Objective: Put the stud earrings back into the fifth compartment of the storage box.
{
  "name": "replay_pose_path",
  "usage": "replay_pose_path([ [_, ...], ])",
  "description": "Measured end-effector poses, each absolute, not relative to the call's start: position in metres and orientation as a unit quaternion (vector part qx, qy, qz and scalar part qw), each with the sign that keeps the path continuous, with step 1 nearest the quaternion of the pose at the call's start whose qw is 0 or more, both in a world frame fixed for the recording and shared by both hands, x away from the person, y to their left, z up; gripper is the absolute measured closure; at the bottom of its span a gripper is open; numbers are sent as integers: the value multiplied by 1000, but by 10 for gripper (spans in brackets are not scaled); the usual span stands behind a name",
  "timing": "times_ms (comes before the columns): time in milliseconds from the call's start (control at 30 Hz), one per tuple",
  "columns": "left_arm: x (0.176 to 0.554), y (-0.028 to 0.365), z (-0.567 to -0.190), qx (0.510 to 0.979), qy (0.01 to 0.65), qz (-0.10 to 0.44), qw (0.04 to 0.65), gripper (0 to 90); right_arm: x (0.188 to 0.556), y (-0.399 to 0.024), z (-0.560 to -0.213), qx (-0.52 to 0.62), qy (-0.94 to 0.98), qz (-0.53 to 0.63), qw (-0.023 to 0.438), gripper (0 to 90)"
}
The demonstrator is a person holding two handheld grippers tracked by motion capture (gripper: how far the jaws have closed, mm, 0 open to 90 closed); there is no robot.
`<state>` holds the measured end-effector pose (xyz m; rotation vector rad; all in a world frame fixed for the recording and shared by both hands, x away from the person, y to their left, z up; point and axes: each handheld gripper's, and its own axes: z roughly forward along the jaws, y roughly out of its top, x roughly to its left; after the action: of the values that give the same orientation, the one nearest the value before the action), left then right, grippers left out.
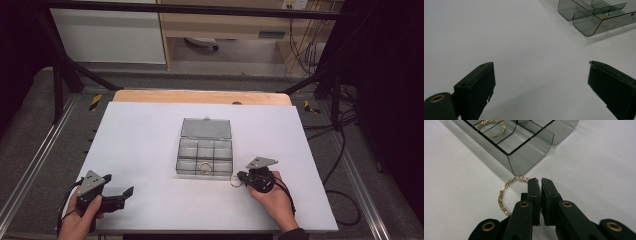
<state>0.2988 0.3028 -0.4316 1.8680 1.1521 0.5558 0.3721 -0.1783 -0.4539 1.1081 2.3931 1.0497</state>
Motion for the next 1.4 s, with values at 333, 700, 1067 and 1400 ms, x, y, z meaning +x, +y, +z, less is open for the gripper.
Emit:
replay_pose_path([
  [333, 299, 303, -431, 747, 460, 223, 426, 76, 371, -187, -446, 396, 826, 369, 159, 867],
  [700, 299, 303, -431, 748, 460, 223, 424, 76, 371, -194, -436, 408, 800, 403, 179, 867],
  [1067, 299, 302, -431, 748, 459, 222, 425, 76, 368, -196, -421, 410, 773, 447, 185, 867],
  [1400, 299, 302, -432, 749, 459, 223, 422, 75, 383, -166, -401, 378, 767, 480, 195, 867],
])
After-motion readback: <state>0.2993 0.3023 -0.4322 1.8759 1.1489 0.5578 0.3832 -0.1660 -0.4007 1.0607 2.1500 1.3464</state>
